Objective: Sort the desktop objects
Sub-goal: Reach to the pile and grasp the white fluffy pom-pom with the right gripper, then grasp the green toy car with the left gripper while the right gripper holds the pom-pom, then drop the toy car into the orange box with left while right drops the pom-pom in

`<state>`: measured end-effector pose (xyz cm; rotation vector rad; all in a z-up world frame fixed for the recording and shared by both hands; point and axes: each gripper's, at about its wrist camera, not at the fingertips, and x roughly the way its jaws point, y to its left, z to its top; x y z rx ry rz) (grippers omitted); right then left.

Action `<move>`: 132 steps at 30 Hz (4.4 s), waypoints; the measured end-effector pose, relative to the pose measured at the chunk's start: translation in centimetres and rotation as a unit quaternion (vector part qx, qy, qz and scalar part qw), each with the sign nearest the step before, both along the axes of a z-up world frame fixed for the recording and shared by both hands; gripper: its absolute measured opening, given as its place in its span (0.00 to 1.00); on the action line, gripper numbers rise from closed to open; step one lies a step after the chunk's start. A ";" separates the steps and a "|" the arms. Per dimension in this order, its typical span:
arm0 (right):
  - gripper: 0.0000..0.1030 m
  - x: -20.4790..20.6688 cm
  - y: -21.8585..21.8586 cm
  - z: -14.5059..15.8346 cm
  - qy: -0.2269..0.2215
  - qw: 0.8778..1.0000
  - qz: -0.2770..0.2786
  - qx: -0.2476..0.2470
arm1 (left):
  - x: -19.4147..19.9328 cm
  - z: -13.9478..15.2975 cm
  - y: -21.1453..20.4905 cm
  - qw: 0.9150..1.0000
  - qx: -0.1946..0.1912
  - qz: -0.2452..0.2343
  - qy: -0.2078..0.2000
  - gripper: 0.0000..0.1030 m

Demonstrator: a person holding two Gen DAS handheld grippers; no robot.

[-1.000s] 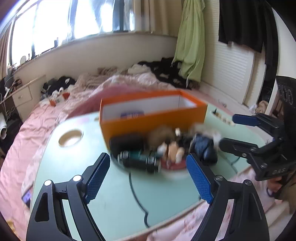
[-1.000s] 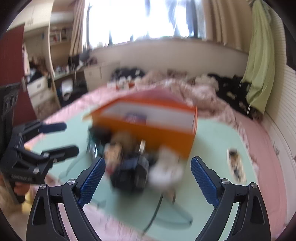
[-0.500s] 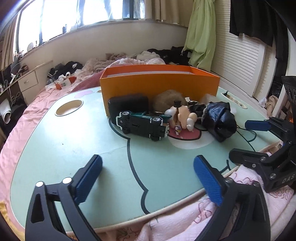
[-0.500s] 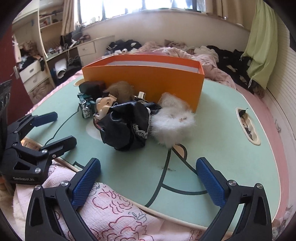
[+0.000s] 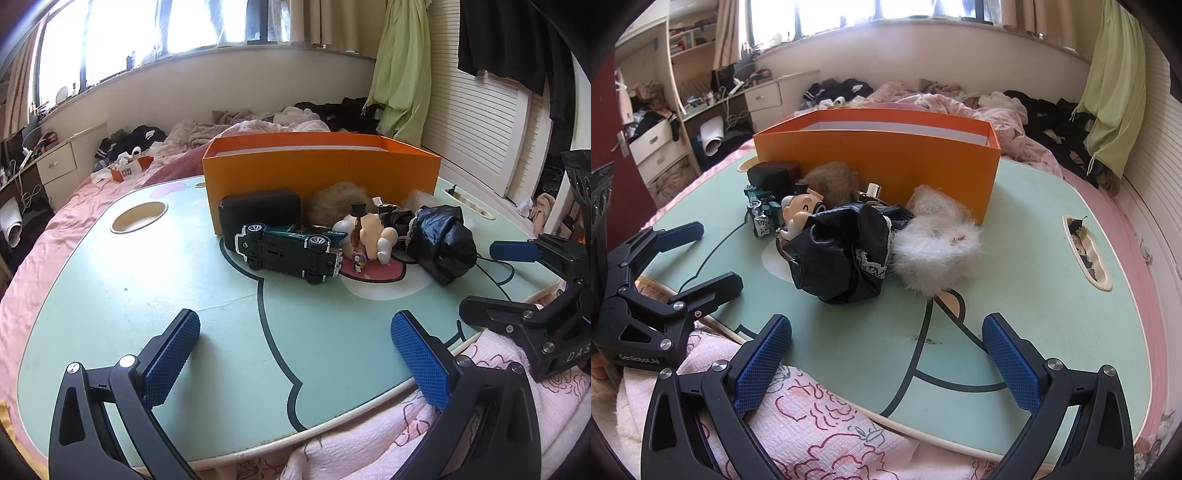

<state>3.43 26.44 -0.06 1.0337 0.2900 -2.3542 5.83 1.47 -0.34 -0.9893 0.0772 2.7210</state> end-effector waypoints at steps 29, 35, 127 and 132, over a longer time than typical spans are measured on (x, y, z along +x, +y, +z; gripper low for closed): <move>0.79 -6.5 5.1 2.9 -0.064 0.958 -0.133 -0.247 | 0.2 -0.1 -0.1 1.000 0.001 0.000 0.001 1.00; 0.73 -7.5 3.5 2.5 -0.081 0.967 -0.149 -0.191 | 0.2 -0.1 -0.1 1.000 0.001 0.000 0.001 1.00; 0.80 -5.8 -2.2 9.2 0.122 0.987 -0.034 -0.104 | -5.5 10.0 1.0 0.998 0.051 -0.016 0.043 0.80; 0.84 -1.4 -0.6 6.9 0.093 0.993 -0.005 -0.071 | -2.7 5.5 1.2 0.998 0.029 -0.034 -0.033 0.80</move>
